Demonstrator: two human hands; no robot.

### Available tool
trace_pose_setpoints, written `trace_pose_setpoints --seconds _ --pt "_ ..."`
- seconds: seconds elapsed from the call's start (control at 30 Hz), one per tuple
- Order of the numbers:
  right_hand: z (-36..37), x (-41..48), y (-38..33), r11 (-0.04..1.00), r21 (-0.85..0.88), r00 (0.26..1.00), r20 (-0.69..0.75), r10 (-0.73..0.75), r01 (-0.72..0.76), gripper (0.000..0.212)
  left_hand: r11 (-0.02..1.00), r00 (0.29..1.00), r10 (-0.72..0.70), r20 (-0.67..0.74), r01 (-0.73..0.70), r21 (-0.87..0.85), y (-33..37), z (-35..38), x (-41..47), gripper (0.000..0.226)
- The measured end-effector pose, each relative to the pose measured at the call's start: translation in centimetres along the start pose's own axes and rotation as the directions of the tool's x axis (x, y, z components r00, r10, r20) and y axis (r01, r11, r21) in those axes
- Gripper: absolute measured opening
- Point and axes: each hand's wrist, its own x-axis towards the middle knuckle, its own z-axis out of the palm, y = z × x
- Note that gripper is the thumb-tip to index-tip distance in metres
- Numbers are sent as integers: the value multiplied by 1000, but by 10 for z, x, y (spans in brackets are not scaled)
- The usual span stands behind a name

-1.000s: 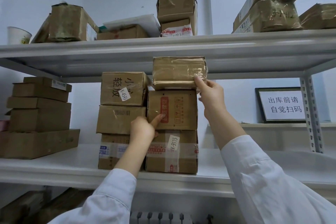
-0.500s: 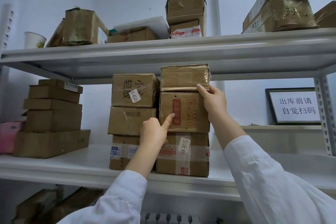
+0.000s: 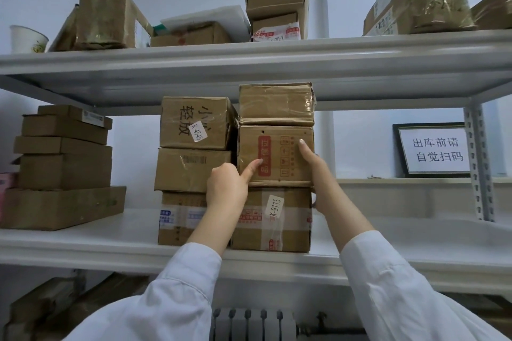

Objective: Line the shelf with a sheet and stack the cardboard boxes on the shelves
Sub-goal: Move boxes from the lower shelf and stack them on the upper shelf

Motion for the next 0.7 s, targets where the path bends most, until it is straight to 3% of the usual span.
trace_pose_setpoints --seconds 0.07,0.13,0.5,0.7 --pt "-3 -6 5 1000 14 999 45 19 -20 46 1000 1000 16 -5 -16 24 1 0 -1 66" --pt "-6 -7 5 1000 0 999 49 6 -6 32 999 999 33 -12 -32 41 3 1 -2 67" --pt "2 -13 3 993 -110 998 59 -30 37 46 994 997 33 -70 -40 -101 -5 -3 -8 62" --pt "10 -14 0 989 -141 997 64 -41 50 61 994 995 45 -89 -54 -93 -13 -7 -5 59"
